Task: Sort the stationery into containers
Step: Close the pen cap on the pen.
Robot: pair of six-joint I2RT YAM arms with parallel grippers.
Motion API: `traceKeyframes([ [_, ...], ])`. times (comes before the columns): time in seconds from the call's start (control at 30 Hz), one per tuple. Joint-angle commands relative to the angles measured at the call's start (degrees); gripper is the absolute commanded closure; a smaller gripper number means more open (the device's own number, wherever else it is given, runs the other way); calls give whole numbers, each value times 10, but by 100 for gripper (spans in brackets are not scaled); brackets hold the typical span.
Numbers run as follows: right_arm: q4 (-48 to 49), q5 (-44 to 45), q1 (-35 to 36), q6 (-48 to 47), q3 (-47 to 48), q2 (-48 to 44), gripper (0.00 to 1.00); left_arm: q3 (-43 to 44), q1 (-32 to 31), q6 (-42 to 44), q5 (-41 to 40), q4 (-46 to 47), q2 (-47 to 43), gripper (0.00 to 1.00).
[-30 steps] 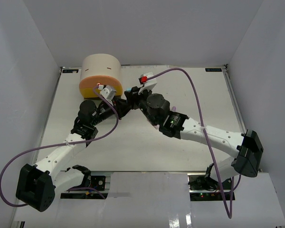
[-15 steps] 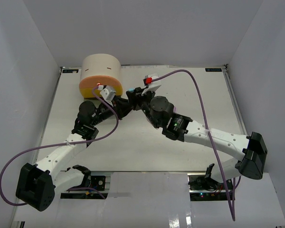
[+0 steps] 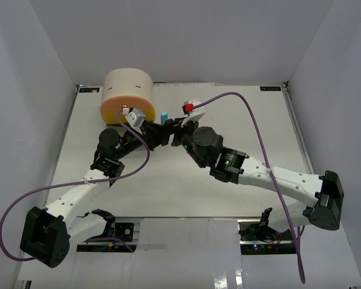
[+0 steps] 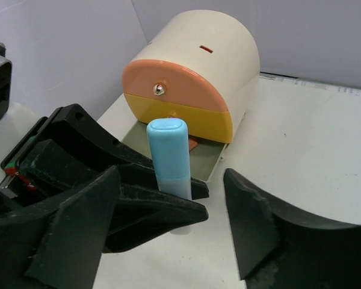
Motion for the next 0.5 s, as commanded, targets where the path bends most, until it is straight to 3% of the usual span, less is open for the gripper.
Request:
traceKeyframes([
  [0.0, 4, 6, 6, -10, -5, -51, 20, 1, 2, 7, 9, 20, -5, 100],
  [0.17, -35, 19, 5, -42, -29, -127, 1, -5, 2, 7, 35, 19, -3, 100],
  [0.2, -36, 19, 5, -57, -38, -142, 10, -5, 2, 8, 43, 18, -3, 100],
  [0.3, -48, 10, 1, -75, -57, -189, 10, 3, 2, 12, 77, 5, -1, 100],
  [0.47, -69, -105, -32, -111, -68, -237, 10, 20, 2, 13, 137, -11, 9, 100],
])
